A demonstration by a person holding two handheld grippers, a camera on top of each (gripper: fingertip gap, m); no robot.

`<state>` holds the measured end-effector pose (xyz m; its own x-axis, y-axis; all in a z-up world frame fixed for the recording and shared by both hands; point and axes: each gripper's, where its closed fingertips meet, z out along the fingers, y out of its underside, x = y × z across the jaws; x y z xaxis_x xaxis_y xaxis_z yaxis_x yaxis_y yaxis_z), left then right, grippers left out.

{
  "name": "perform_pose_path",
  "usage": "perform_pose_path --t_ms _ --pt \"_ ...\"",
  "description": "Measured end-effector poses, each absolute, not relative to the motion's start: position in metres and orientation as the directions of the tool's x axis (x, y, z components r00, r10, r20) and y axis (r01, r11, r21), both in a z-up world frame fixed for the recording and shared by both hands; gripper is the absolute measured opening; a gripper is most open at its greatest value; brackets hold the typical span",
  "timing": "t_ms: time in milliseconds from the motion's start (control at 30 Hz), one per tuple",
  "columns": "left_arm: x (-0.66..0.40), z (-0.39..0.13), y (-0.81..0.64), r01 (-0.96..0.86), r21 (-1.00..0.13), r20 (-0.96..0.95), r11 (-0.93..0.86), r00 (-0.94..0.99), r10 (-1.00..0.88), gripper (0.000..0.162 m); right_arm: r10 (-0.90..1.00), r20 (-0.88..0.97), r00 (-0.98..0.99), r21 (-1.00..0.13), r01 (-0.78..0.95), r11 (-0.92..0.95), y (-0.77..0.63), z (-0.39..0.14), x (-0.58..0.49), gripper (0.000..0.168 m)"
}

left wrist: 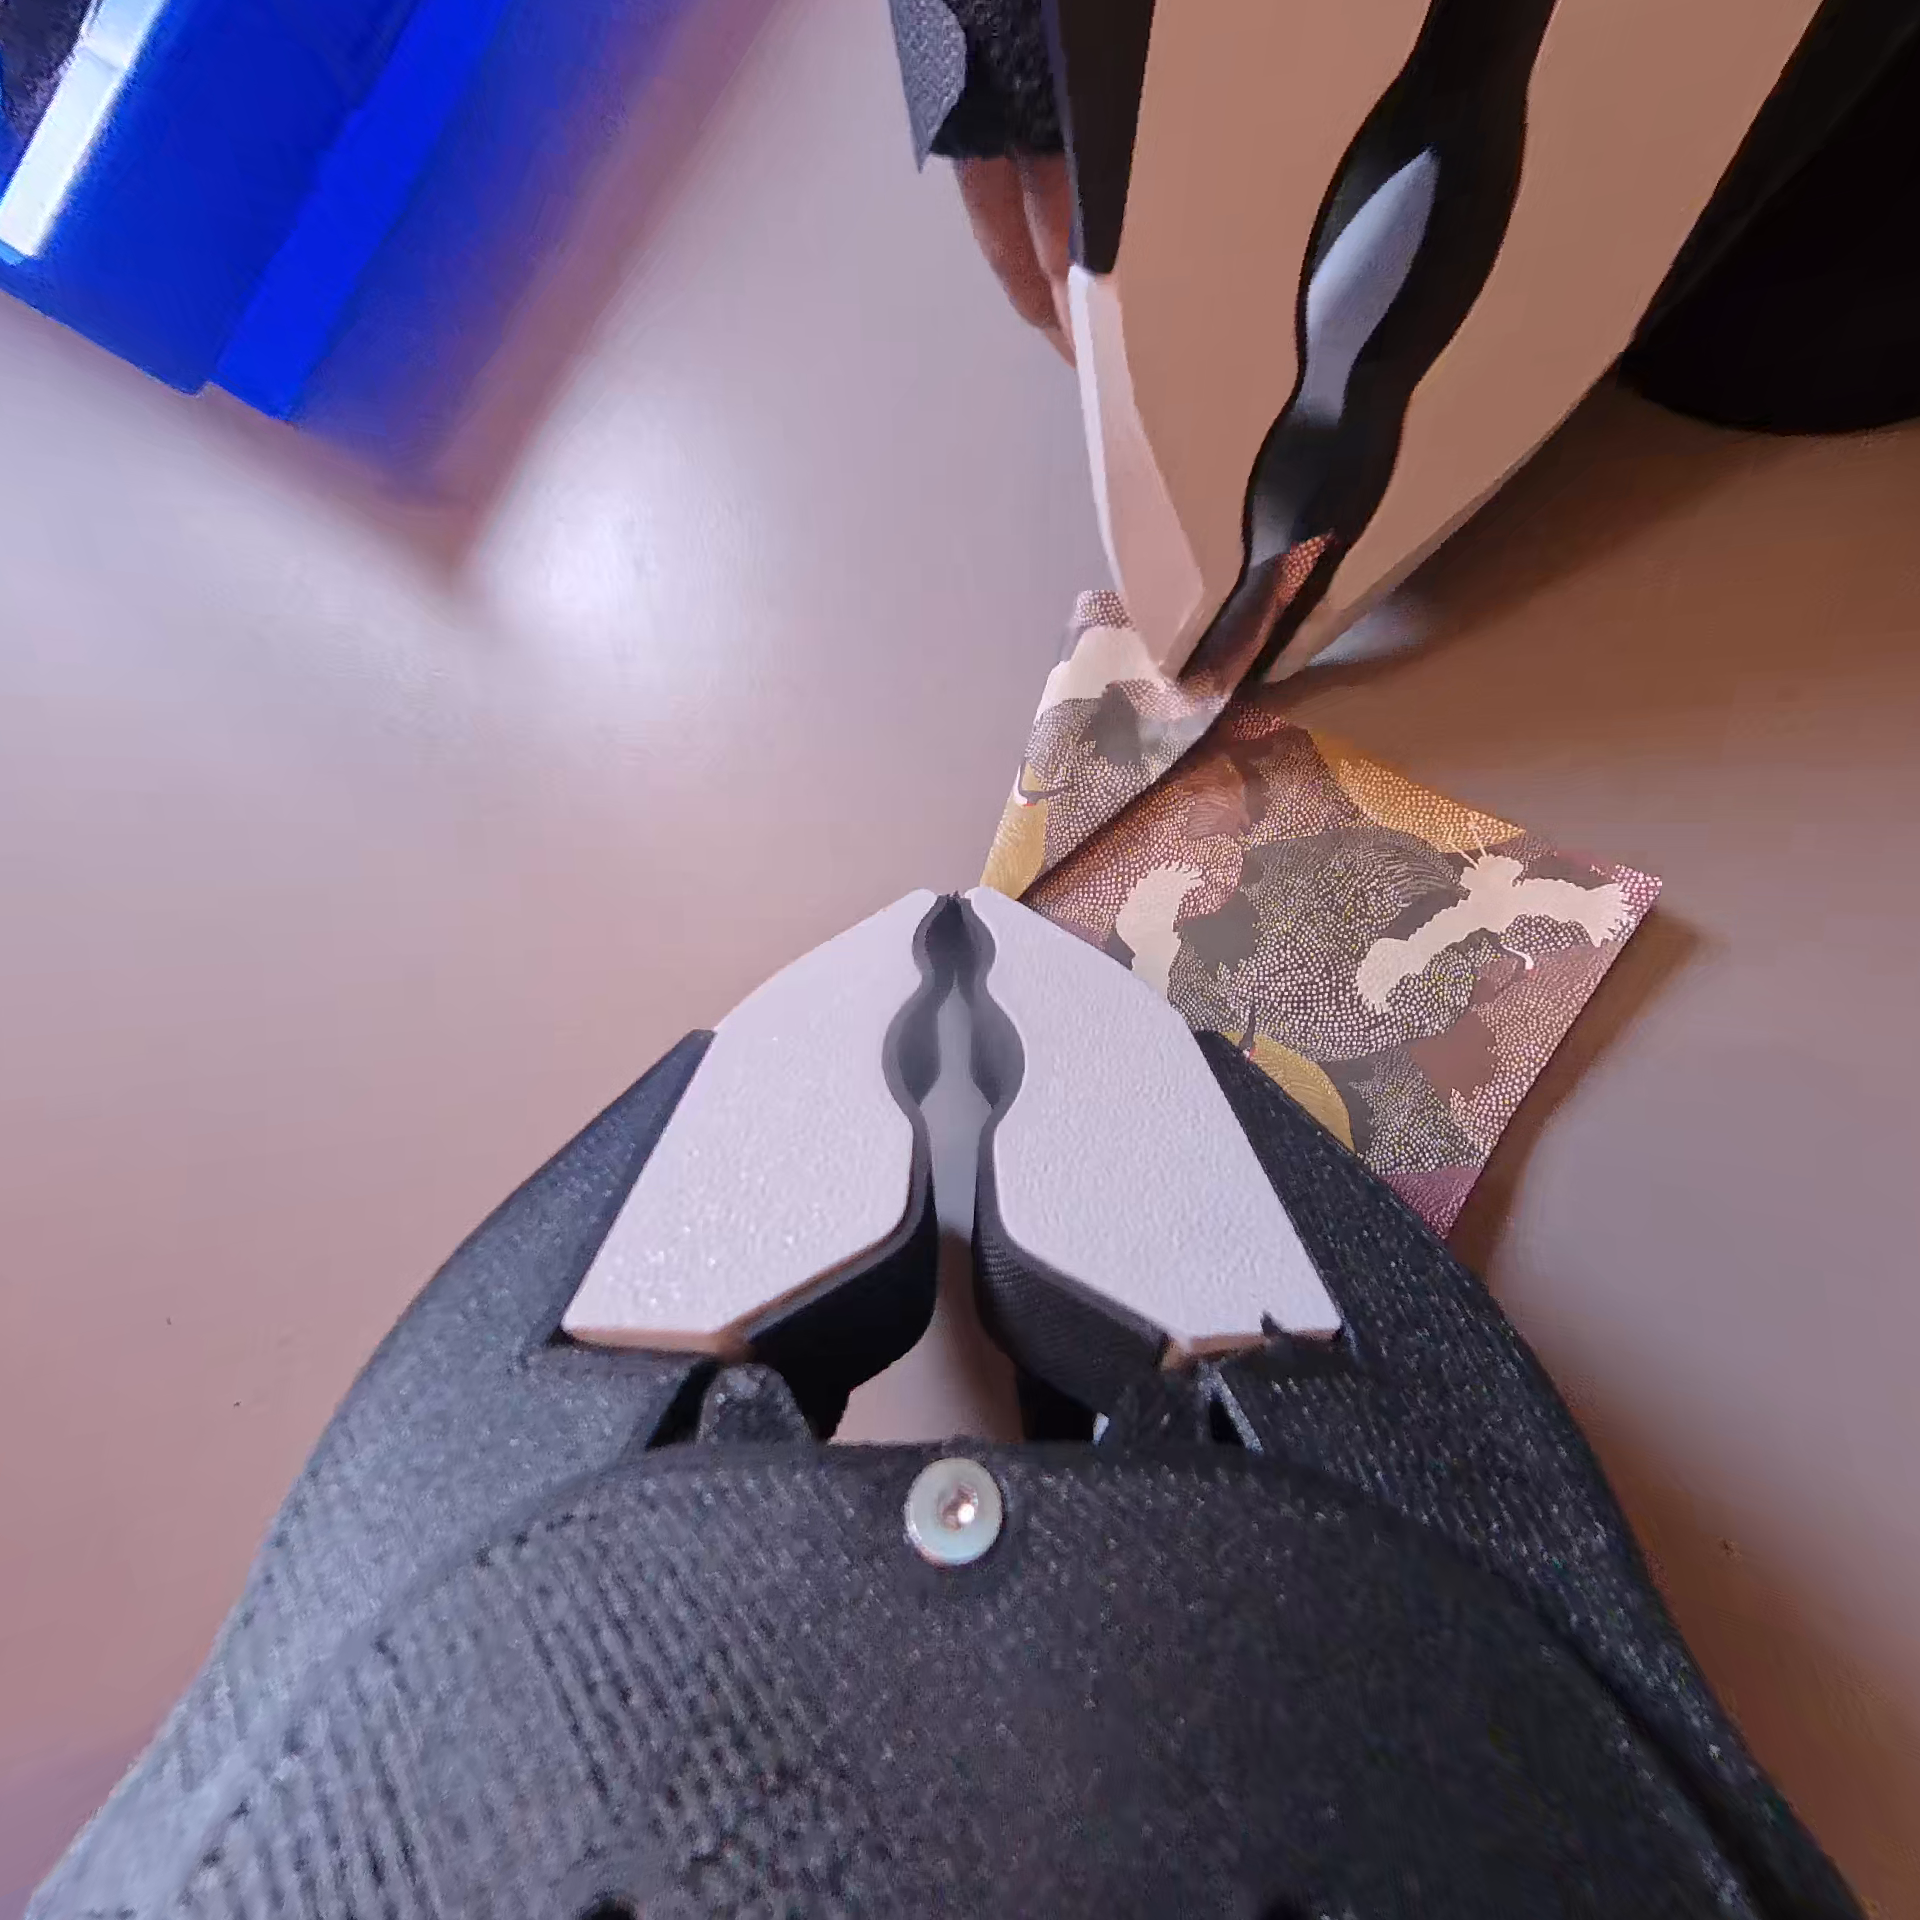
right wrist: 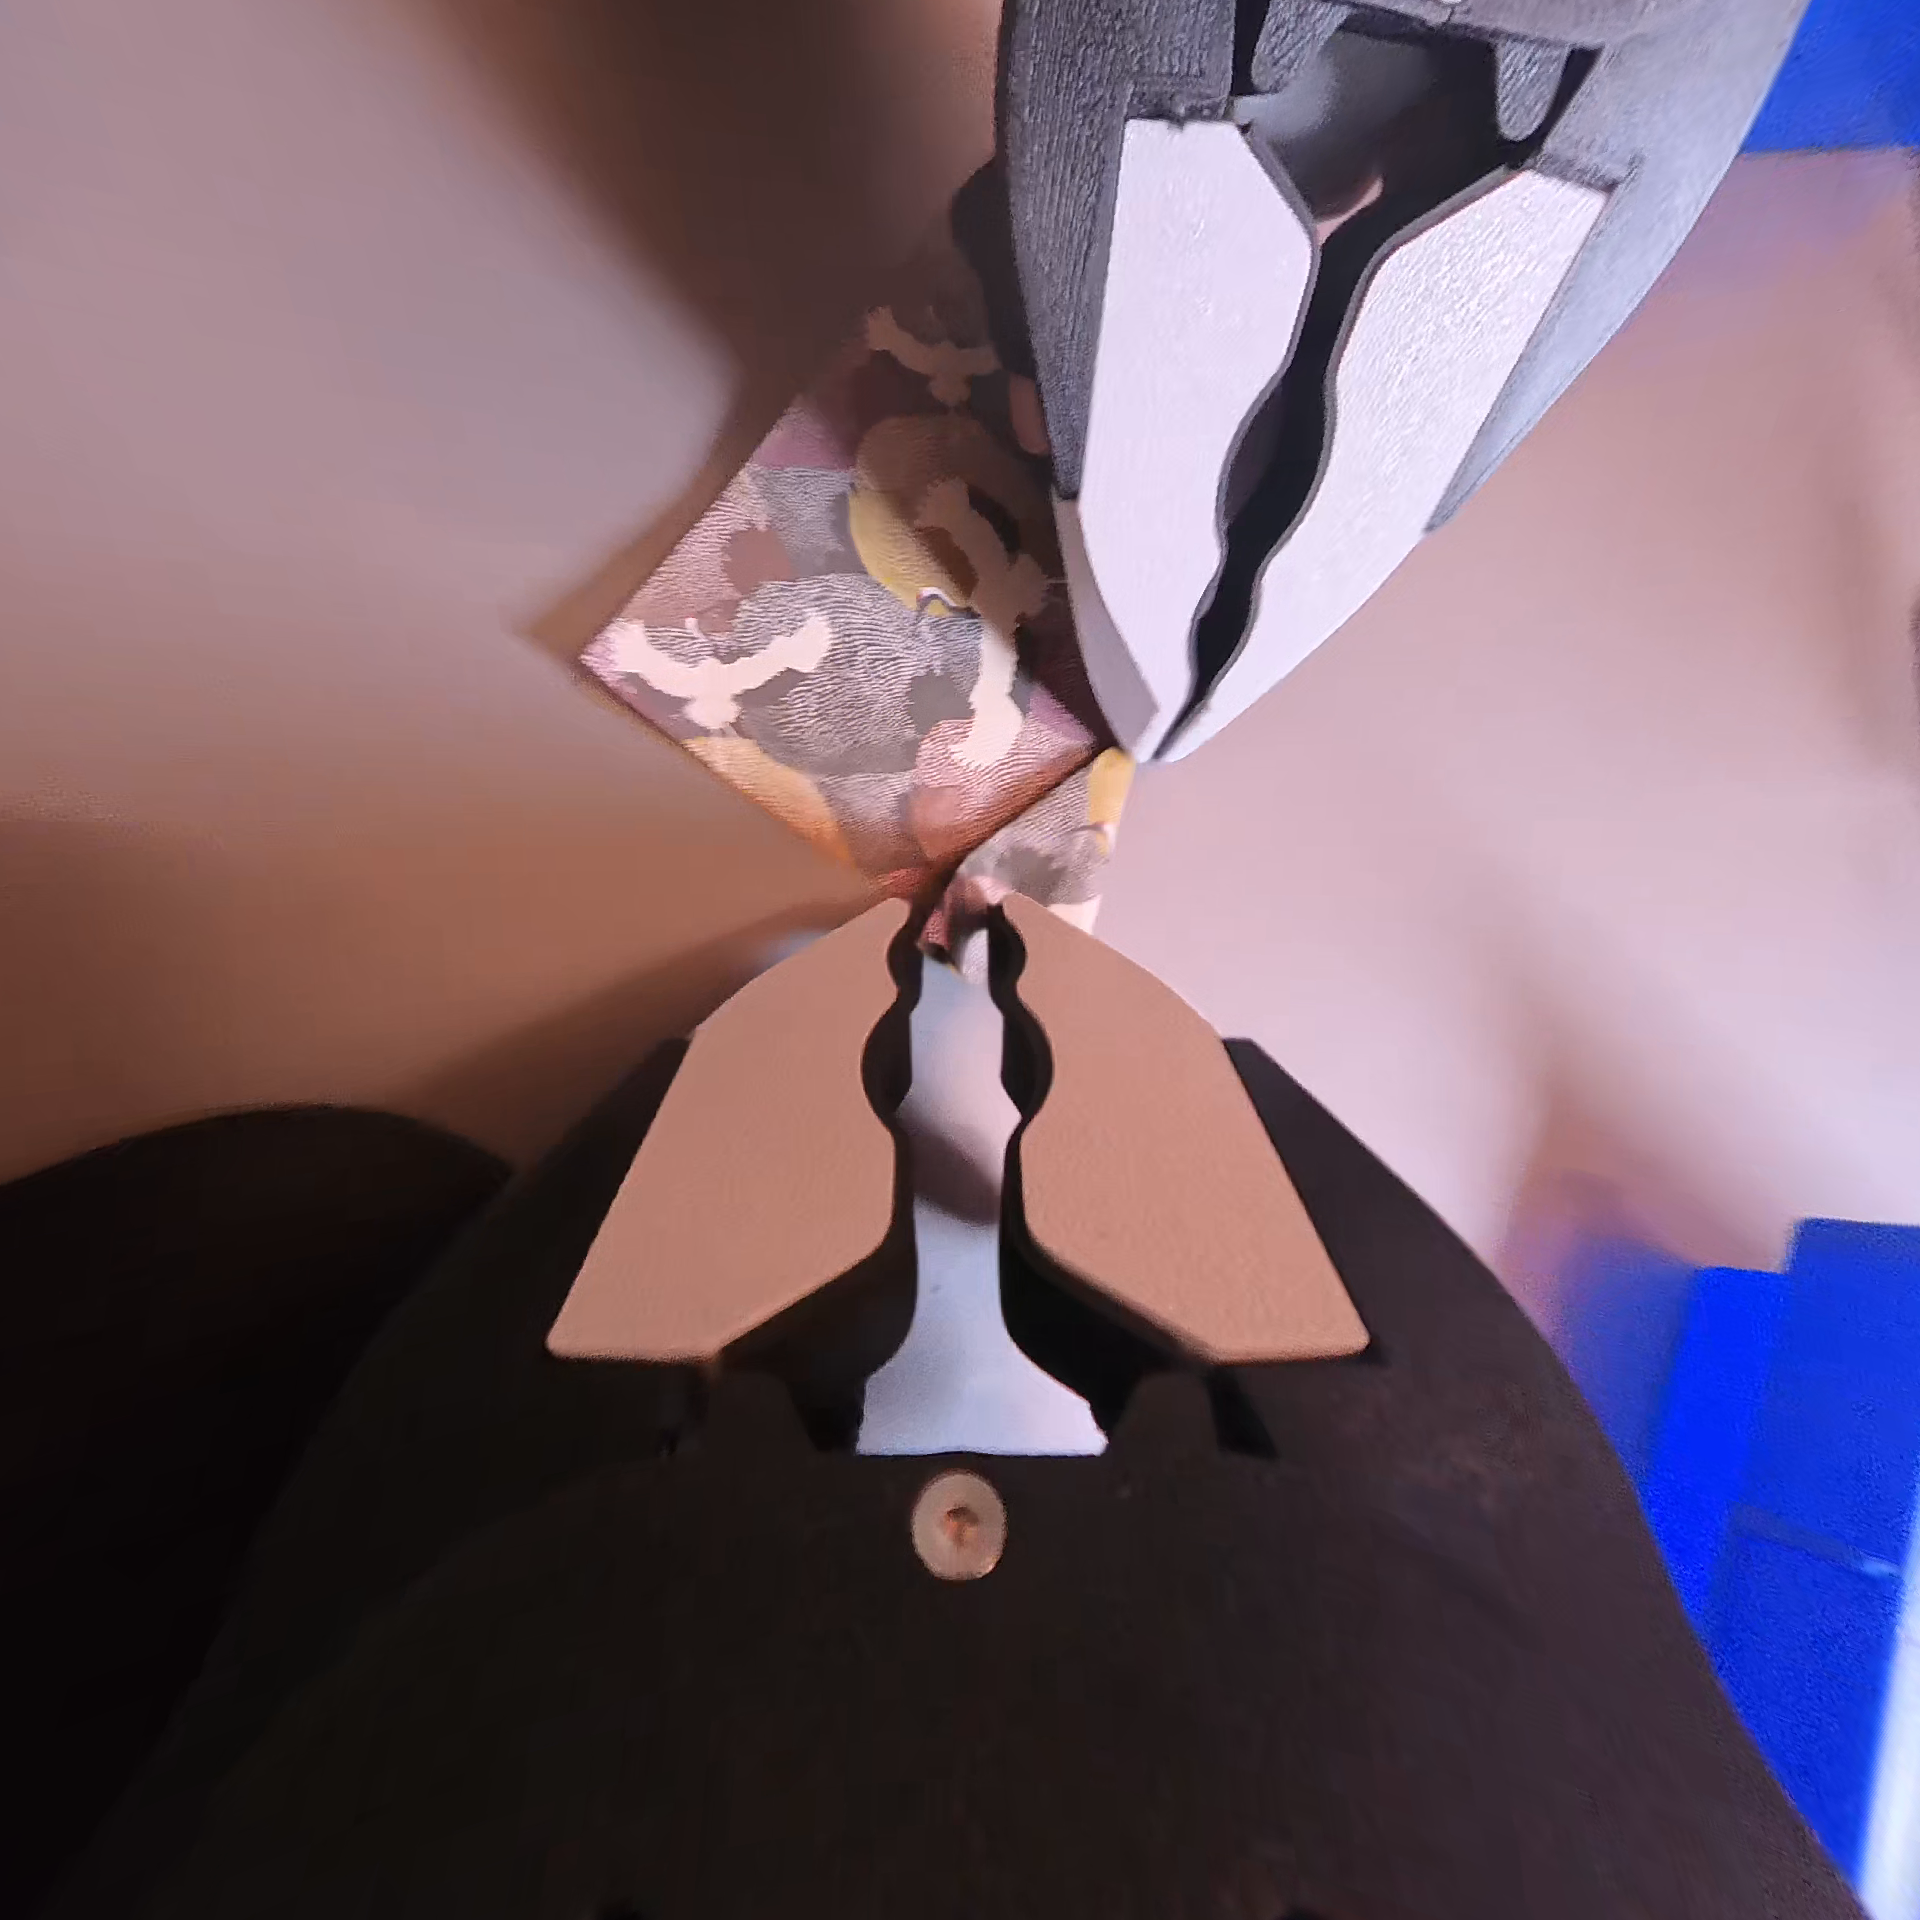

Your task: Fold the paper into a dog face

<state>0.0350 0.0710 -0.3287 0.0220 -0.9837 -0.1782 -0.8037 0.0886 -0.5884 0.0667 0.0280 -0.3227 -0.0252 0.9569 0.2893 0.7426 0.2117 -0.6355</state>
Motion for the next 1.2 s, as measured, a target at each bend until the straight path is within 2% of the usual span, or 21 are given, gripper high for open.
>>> perform_pose_path --t_ms 100,167,300,367,500,767,1200 --pt "0.035 -0.329 0.071 -0.8 -0.593 -0.178 0.088 0.024 -0.984 0.0 1.0 0.023 0.013 -0.743 0.67 0.009 0.017 -0.3 0.067 0.02" --pt "0.035 -0.329 0.071 -0.799 -0.595 -0.18 0.087 0.027 -0.983 0.0 0.993 -0.088 0.075 -0.815 0.568 -0.115 0.029 -0.274 0.063 0.02" --pt "0.035 -0.329 0.071 -0.797 -0.597 -0.188 0.088 0.033 -0.982 0.0 0.96 -0.206 0.19 -0.81 0.518 -0.276 0.058 -0.265 0.051 0.007" --pt "0.035 -0.329 0.071 -0.796 -0.6 -0.191 0.086 0.037 -0.981 0.0 0.945 -0.214 0.246 -0.762 0.564 -0.319 0.069 -0.282 0.044 0.0" --pt "0.035 -0.329 0.071 -0.786 -0.613 -0.188 0.081 0.045 -0.981 0.0 0.933 -0.214 0.29 -0.661 0.66 -0.357 0.071 -0.316 0.036 0.0" --pt "0.035 -0.329 0.071 -0.777 -0.625 -0.179 0.074 0.05 -0.983 0.0 0.947 -0.151 0.285 -0.583 0.747 -0.318 0.066 -0.329 0.032 0.0" --pt "0.035 -0.329 0.071 -0.767 -0.638 -0.181 0.067 0.065 -0.981 0.0 0.946 -0.121 0.302 -0.561 0.765 -0.316 0.066 -0.33 0.034 0.0"
